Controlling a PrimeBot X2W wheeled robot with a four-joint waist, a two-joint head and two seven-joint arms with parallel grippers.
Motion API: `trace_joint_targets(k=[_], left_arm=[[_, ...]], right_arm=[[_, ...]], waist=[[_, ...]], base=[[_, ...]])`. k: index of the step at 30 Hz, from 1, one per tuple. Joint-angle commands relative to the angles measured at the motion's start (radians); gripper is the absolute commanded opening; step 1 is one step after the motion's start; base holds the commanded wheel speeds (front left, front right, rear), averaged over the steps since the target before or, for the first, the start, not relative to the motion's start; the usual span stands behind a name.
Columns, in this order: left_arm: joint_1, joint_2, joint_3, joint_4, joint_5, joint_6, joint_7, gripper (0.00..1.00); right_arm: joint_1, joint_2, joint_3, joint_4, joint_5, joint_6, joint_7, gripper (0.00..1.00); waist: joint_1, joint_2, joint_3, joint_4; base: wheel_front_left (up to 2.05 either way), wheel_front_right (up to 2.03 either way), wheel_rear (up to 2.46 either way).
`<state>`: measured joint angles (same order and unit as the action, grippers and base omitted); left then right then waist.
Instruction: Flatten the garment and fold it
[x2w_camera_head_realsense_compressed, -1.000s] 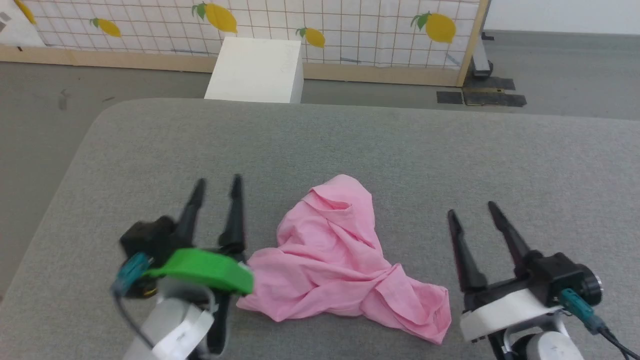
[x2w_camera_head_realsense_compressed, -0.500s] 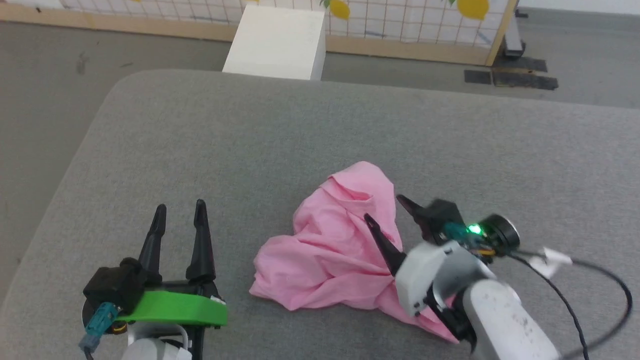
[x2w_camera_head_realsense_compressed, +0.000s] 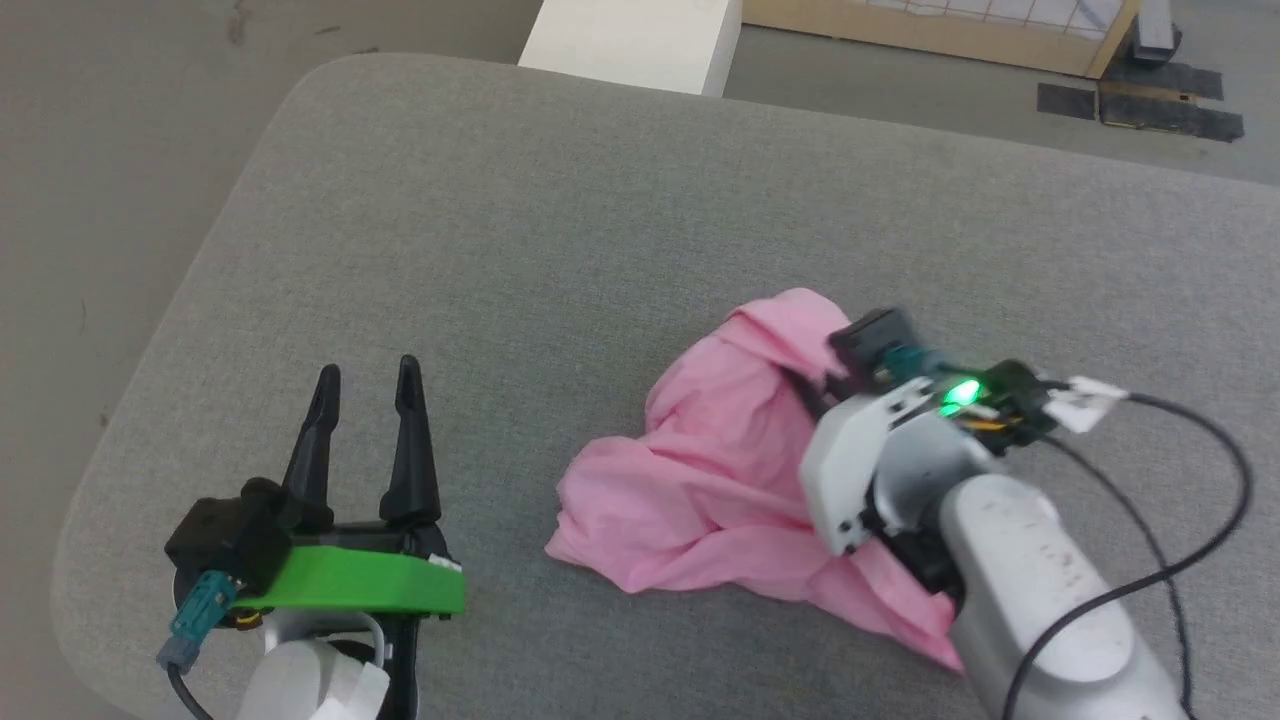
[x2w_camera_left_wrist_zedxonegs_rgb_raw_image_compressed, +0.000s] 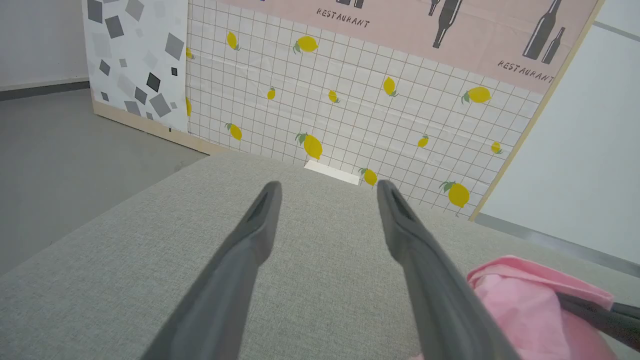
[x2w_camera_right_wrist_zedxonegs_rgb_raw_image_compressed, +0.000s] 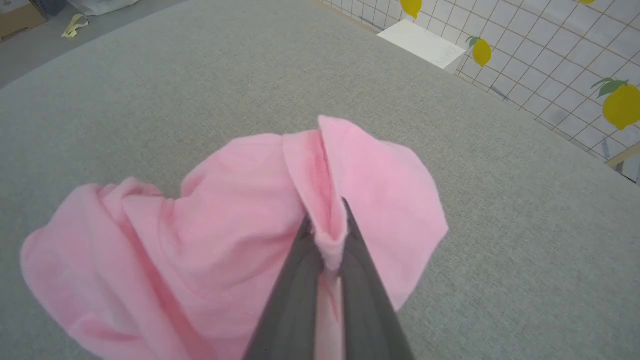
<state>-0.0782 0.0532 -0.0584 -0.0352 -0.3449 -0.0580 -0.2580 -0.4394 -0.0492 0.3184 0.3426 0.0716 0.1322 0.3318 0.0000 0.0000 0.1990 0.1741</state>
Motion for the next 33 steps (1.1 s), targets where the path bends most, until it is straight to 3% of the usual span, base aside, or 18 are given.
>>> trace_joint_targets(k=[1,9,18,19,20,21,26,33], left_arm=[[-0.014,-0.003,0.003,0.001,-0.006,0.009,-0.004,1.0],[-0.013,-0.003,0.016,-0.005,0.003,0.008,-0.004,1.0],[-0.04,-0.003,-0.005,-0.001,0.007,0.0,-0.004,1.0],[-0.041,-0.003,-0.007,-0.001,0.007,0.0,-0.004,1.0],[-0.04,-0.003,-0.008,-0.001,0.007,0.001,-0.004,1.0],[-0.039,-0.003,-0.01,0.0,0.007,0.001,-0.004,1.0],[-0.028,-0.003,-0.012,0.008,0.01,0.0,-0.004,1.0],[0.003,-0.003,-0.008,0.014,0.015,-0.003,-0.004,1.0]], right_arm=[[-0.01,-0.002,-0.029,-0.017,0.005,-0.002,-0.017,0.0],[-0.039,-0.002,-0.35,-0.041,-0.046,-0.002,-0.043,0.0],[-0.072,-0.027,-0.648,0.109,-0.156,-0.002,-0.039,0.0],[-0.075,-0.024,-0.672,0.122,-0.158,-0.002,-0.046,0.13],[-0.075,-0.021,-0.68,0.129,-0.158,-0.002,-0.055,0.68],[-0.075,-0.018,-0.686,0.128,-0.153,-0.002,-0.079,1.0],[-0.009,-0.005,-0.644,0.042,-0.103,-0.002,-0.209,1.0],[0.284,-0.001,-0.408,-0.194,-0.028,-0.002,-0.326,1.0]], waist=[[0.0,0.0,-0.001,-0.002],[0.0,0.0,-0.008,-0.039],[0.0,0.0,0.016,-0.043],[0.0,0.0,0.018,-0.043],[0.0,0.0,0.018,-0.043],[0.0,0.0,0.017,-0.044],[0.0,0.0,-0.005,-0.048],[0.0,0.0,-0.068,-0.076]], base=[[0.0,0.0,0.0],[0.0,0.0,0.0],[0.0,0.0,0.0],[0.0,0.0,0.0],[0.0,0.0,0.0],[0.0,0.0,0.0],[0.0,0.0,0.0],[0.0,0.0,0.0]])
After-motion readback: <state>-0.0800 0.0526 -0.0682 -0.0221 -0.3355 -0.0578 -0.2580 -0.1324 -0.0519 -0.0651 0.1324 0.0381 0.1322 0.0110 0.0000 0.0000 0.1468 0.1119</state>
